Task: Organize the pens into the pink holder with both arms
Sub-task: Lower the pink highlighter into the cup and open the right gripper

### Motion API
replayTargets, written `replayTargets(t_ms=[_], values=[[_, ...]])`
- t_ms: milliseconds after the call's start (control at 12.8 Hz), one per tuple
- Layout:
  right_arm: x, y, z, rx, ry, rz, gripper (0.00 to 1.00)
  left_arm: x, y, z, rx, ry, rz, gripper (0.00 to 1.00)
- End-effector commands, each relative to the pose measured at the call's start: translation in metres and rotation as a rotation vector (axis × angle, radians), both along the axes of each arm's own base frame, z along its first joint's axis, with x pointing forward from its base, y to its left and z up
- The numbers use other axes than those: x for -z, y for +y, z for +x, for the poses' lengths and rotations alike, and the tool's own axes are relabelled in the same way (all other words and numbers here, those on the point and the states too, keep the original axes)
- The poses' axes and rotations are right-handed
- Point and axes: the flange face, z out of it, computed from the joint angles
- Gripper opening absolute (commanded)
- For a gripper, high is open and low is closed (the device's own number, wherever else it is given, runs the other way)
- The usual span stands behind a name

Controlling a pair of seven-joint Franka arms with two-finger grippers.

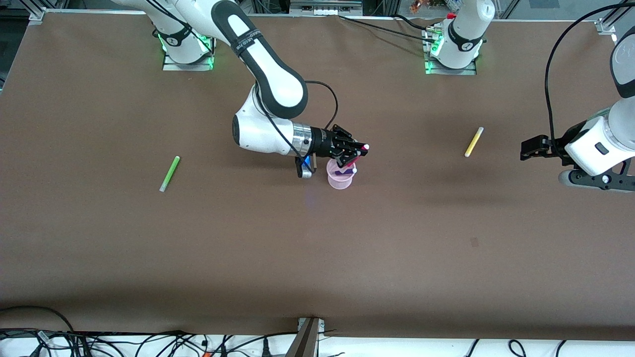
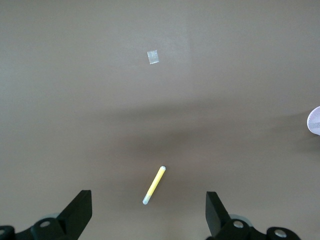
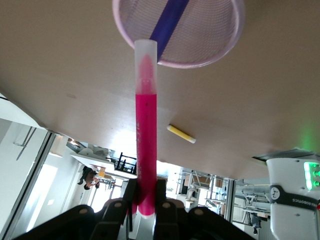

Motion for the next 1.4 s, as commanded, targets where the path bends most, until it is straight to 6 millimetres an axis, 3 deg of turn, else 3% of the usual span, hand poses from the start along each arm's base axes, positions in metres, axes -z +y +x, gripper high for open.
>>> replayTargets(t_ms=[0,468,546,624,780,859,1015,1171,1327], values=[[0.014,0.000,-0.012,-0.028,-0.043,-0.023,0.00,0.000,-0.001,0.000,0.010,-0.010,0.022,1.00],[0.038,-0.006,-0.014,-0.100,-0.145,-0.038,0.00,0.002,-0.002,0.001,0.012,-0.012,0.022,1.00],[0.038,-0.009,-0.012,-0.107,-0.164,-0.038,0.08,0.002,-0.002,0.001,0.006,-0.012,0.023,1.00],[0.038,-0.011,-0.010,-0.117,-0.187,-0.035,0.22,0.002,-0.003,0.001,-0.002,-0.012,0.024,1.00],[0.037,-0.015,-0.005,-0.137,-0.233,-0.036,0.63,0.002,-0.004,0.001,0.000,-0.012,0.028,1.00],[0.036,-0.018,-0.002,-0.149,-0.250,-0.047,0.72,0.002,-0.003,0.001,-0.001,-0.012,0.029,1.00],[0.030,-0.021,0.003,-0.186,-0.288,-0.073,0.79,0.002,-0.004,0.001,0.000,-0.012,0.028,1.00],[0.018,-0.030,0.014,-0.212,-0.333,-0.097,0.99,0.001,-0.003,0.000,-0.001,-0.014,0.028,1.00],[-0.003,-0.039,0.025,-0.250,-0.401,-0.134,1.00,0.001,-0.004,0.000,-0.001,-0.012,0.028,1.00]])
